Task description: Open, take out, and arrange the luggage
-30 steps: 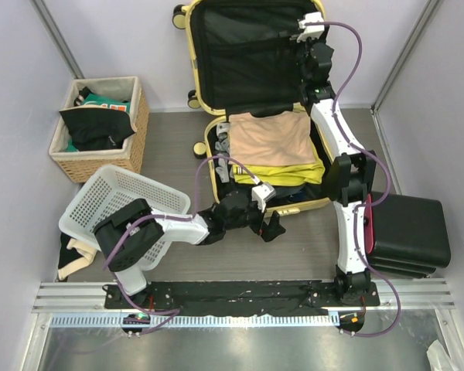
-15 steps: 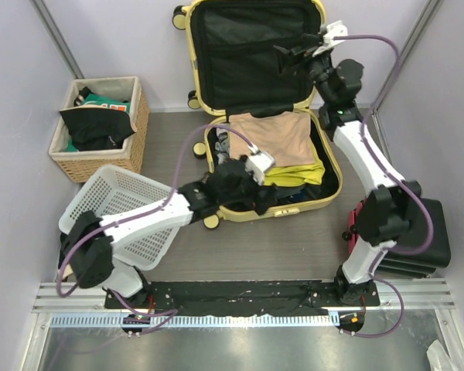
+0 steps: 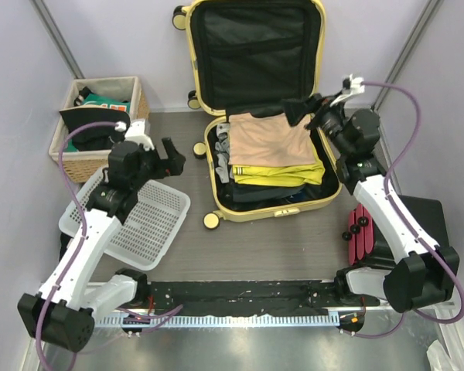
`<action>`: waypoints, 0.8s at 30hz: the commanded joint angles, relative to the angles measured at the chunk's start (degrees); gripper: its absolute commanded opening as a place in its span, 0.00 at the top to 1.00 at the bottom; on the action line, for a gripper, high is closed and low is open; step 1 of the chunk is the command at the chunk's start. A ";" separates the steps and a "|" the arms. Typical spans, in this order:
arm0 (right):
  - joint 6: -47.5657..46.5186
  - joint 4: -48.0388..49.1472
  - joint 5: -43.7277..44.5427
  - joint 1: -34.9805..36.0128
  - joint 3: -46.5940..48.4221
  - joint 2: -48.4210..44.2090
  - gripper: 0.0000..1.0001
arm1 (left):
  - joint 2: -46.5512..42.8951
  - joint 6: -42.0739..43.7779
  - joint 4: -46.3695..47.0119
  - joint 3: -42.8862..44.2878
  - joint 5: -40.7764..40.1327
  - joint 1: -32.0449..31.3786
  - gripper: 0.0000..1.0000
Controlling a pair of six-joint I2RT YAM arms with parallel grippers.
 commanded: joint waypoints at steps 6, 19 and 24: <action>4.94 -12.92 -3.88 0.69 -16.11 -6.39 0.06 | -10.31 -13.63 -2.13 -21.84 14.38 4.66 0.00; 5.30 -14.86 -1.95 0.87 -22.27 -11.49 0.06 | 0.74 -28.40 27.99 -29.86 25.88 -2.44 0.00; 3.72 -19.24 0.33 1.04 -22.19 -14.21 0.06 | 7.17 -27.97 33.90 -23.72 24.41 -2.80 0.00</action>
